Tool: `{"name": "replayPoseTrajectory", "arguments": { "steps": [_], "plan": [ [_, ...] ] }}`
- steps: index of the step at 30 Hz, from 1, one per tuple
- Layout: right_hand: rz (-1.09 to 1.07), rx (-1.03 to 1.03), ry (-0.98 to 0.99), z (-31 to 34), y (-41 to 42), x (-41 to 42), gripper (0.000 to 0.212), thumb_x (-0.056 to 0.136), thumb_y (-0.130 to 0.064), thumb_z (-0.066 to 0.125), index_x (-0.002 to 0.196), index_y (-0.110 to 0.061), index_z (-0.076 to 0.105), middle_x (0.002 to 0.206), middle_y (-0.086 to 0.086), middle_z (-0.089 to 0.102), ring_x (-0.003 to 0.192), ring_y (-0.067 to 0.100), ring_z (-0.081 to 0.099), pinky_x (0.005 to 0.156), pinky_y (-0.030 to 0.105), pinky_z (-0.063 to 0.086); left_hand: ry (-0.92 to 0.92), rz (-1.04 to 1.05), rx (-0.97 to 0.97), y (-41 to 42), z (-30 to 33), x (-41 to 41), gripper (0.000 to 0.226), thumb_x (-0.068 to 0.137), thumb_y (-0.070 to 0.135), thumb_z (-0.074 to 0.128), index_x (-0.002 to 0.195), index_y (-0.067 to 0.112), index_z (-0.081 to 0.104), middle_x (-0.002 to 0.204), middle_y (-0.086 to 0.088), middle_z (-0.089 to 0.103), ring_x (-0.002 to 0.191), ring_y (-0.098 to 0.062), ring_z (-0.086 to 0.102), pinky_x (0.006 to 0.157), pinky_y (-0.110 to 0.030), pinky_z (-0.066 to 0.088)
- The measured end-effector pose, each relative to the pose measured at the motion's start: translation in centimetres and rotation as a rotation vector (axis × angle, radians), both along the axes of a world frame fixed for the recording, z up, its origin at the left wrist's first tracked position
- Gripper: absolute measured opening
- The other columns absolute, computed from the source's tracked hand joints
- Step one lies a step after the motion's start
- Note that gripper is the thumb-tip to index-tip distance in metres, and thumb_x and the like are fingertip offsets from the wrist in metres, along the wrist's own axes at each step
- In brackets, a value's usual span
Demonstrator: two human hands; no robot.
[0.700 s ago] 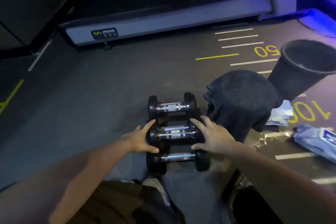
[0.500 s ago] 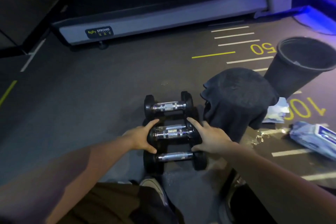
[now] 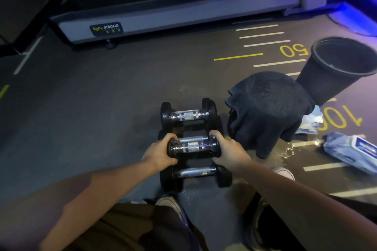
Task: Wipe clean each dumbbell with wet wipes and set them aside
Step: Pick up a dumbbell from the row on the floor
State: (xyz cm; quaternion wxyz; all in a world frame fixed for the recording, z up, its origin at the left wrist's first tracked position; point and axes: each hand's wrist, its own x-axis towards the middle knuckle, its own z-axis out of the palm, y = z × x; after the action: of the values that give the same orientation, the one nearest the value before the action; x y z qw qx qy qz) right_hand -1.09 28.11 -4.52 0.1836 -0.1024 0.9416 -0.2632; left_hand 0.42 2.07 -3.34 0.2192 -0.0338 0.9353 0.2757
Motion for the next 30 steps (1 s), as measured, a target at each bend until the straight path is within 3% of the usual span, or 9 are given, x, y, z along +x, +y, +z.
{"name": "replayPoseTrajectory", "arguments": {
  "steps": [7,14,23,27,30],
  "plan": [
    [-0.076,-0.054,0.129,1.1,-0.7,1.5,0.077,0.077,-0.018,0.071,0.134,-0.047,0.028,0.102,0.003,0.054,0.087,0.026,0.063,0.081,0.039,0.054,0.110,0.053,-0.070,0.2,1.9,0.7,0.068,0.069,0.021,0.077,0.120,0.047,0.041,0.104,0.007,0.062,0.089,-0.020,0.062,0.075,-0.034,0.053],
    [-0.091,-0.060,0.318,9.3,0.3,0.7,0.075,0.074,-0.022,0.072,0.133,-0.041,0.031,0.106,0.006,0.059,0.092,0.031,0.065,0.081,0.038,0.052,0.290,0.039,-0.061,1.3,10.3,-1.2,0.067,0.066,0.020,0.074,0.120,0.045,0.044,0.108,0.008,0.067,0.097,-0.026,0.065,0.079,-0.034,0.052],
    [-0.249,0.076,0.536,21.5,9.9,1.3,0.079,0.070,-0.027,0.078,0.134,-0.035,0.033,0.110,0.009,0.064,0.100,0.035,0.063,0.074,0.034,0.044,0.533,-0.174,0.072,10.3,21.2,-4.1,0.072,0.070,0.019,0.075,0.131,0.042,0.045,0.113,0.004,0.069,0.098,-0.027,0.064,0.073,-0.032,0.047],
    [-0.271,0.104,0.608,23.3,13.0,0.6,0.077,0.070,-0.022,0.075,0.135,-0.034,0.036,0.112,0.004,0.064,0.102,0.032,0.061,0.072,0.031,0.036,0.570,-0.197,0.132,13.5,22.6,-5.4,0.073,0.069,0.018,0.075,0.129,0.046,0.044,0.113,0.007,0.067,0.095,-0.025,0.062,0.072,-0.032,0.048],
    [-0.254,0.122,0.630,22.2,15.2,-0.7,0.079,0.073,-0.028,0.075,0.137,-0.041,0.032,0.118,0.001,0.061,0.105,0.028,0.061,0.074,0.033,0.043,0.566,-0.164,0.158,15.5,21.2,-6.7,0.074,0.069,0.020,0.075,0.129,0.049,0.043,0.114,0.010,0.066,0.096,-0.024,0.063,0.071,-0.032,0.049]
  ]
}}
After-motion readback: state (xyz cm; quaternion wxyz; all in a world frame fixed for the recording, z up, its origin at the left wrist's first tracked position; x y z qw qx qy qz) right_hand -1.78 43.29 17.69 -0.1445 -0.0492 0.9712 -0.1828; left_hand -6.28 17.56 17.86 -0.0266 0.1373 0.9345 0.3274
